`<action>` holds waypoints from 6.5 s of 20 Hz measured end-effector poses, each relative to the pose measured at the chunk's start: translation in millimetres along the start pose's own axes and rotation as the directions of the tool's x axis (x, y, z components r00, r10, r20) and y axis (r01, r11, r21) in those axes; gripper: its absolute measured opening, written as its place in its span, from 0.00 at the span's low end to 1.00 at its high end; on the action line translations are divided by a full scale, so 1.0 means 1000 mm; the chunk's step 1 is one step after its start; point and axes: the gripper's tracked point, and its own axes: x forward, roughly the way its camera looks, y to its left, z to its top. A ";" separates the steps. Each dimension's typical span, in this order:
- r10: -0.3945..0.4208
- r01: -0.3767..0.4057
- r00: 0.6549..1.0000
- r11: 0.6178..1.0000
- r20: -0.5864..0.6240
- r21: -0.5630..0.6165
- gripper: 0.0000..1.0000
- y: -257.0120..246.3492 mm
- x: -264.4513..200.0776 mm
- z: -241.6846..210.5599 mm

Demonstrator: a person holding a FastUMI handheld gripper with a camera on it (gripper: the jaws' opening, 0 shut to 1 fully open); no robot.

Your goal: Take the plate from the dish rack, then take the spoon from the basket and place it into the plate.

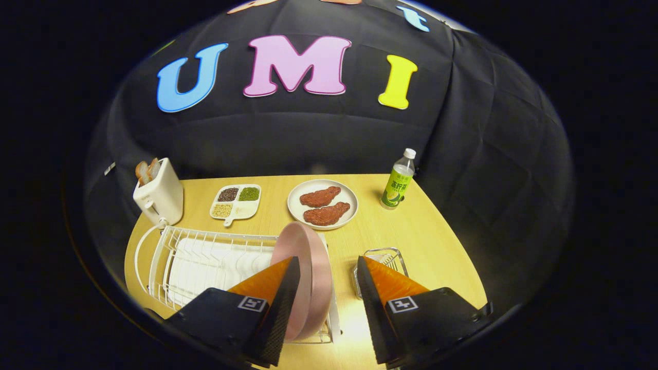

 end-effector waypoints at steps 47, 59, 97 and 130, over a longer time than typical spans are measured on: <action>0.353 -0.312 0.926 0.915 -0.136 0.257 0.21 0.011 -0.131 -0.138; 0.476 -0.389 0.849 0.856 -0.228 0.341 0.21 0.033 -0.088 -0.234; 0.424 -0.354 0.846 0.900 0.324 -0.254 0.95 -0.053 0.047 -0.082; 0.410 -0.359 0.848 0.910 0.336 -0.205 0.28 -0.062 0.063 -0.053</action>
